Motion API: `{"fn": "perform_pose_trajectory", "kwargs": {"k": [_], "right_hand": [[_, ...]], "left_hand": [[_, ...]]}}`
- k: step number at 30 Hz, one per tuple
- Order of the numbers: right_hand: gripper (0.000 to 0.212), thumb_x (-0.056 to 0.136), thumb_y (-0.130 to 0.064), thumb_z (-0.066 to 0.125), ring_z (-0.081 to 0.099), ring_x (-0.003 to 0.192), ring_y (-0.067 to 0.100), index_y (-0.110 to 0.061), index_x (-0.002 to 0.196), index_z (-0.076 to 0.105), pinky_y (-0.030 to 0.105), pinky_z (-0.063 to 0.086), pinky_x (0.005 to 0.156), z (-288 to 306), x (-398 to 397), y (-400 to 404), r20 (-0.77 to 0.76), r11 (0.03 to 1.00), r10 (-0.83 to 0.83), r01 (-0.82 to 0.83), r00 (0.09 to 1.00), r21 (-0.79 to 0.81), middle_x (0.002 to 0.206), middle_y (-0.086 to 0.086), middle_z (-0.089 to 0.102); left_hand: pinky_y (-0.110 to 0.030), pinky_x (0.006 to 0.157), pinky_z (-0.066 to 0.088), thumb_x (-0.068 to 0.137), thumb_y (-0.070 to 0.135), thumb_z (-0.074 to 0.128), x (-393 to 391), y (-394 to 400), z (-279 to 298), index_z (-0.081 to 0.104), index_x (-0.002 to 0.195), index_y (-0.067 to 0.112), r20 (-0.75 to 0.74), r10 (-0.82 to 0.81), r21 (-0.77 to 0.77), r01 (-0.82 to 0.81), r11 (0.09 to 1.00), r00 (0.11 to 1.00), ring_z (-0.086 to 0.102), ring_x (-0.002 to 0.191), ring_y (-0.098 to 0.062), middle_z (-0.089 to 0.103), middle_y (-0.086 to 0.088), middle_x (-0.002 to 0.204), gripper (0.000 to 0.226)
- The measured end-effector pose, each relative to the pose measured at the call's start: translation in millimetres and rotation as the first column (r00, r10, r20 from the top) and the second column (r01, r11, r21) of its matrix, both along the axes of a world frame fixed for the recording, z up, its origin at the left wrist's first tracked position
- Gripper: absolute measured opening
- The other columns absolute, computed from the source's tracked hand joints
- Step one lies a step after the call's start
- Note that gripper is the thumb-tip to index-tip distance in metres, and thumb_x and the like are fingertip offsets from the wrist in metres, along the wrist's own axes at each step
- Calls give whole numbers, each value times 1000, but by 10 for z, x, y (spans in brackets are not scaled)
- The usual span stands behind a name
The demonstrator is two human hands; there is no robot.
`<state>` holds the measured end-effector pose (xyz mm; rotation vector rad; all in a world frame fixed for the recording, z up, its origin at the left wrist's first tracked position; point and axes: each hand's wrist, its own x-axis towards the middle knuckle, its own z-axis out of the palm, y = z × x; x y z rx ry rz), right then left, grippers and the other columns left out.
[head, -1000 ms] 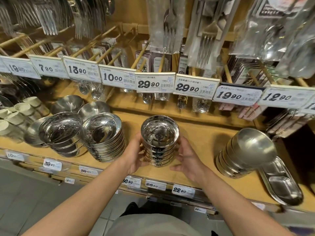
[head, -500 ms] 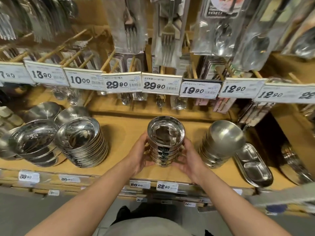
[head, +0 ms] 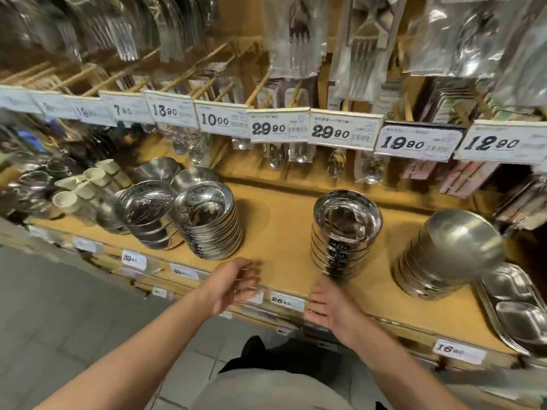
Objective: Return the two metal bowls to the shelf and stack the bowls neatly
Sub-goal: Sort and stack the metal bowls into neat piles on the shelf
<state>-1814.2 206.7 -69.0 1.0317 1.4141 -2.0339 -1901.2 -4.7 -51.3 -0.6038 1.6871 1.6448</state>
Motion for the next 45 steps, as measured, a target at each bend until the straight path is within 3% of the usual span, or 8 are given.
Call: {"fn": "perform_pose_trajectory", "kwargs": {"k": [4,9,17,24,30,34,40,45], "right_hand": [[43,105,-27,48,55,127,40,3,137,51,38,55,94,112,-334,-332,-118,990,126,-118,985,73,142,29,52],[33,101,-35,57,61,107,16,-20,131,56,35,59,85,249,-749,-686,-233,984,149,-121,961,130,127,6,60],[56,105,-48,45,46,134,28,-24,154,35,48,52,99,367,-1323,-1347,-187,994,1,20,982,110,160,4,38],[35,109,-45,29,53,132,29,-30,129,53,54,51,96,240,-1395,-1613,-242,985,-125,150,962,86,146,6,54],[36,103,-51,40,73,92,13,-30,115,66,24,55,57,174,-1238,-1302,-207,930,-318,346,925,120,110,-4,77],[39,100,-57,46,70,109,22,-31,123,64,26,58,57,147,-1106,-1066,-197,883,-421,450,885,135,118,-1,75],[33,105,-41,41,68,100,22,-22,118,64,39,56,84,44,-971,-998,-153,847,-507,524,848,93,107,1,71],[9,100,-15,49,59,72,22,-11,97,57,37,54,73,-136,-774,-1497,-30,962,-237,239,971,135,80,10,55]], "left_hand": [[-28,58,59,101,17,51,-60,-584,84,69,92,11,-61,153,-81,-158,984,986,66,65,-14,68,-4,74,22],[-34,78,56,102,3,46,-402,-1096,133,60,115,16,-253,313,-71,-340,938,915,61,91,-18,64,-2,101,23],[-24,69,60,84,-24,45,-949,-1294,-13,56,130,33,-279,16,27,-9,1000,960,75,95,-13,74,5,119,74],[-47,111,46,72,-6,59,-1222,-1349,-189,53,141,36,-314,-167,8,178,984,935,61,124,-19,70,10,127,81],[-16,69,58,74,13,73,-1228,-879,-158,59,97,73,-309,-303,145,359,922,902,71,94,1,71,31,104,65],[-15,72,56,55,29,78,-1115,-578,-70,61,93,71,-320,-314,206,389,898,894,69,104,-4,72,28,107,60],[-31,89,58,83,0,61,-1080,-534,-66,64,95,67,-288,-378,191,440,877,880,68,112,-8,73,27,109,68],[-21,69,59,95,-3,57,-1049,-985,-64,69,116,24,-219,-320,40,336,941,922,75,97,-15,76,7,109,37]]}}
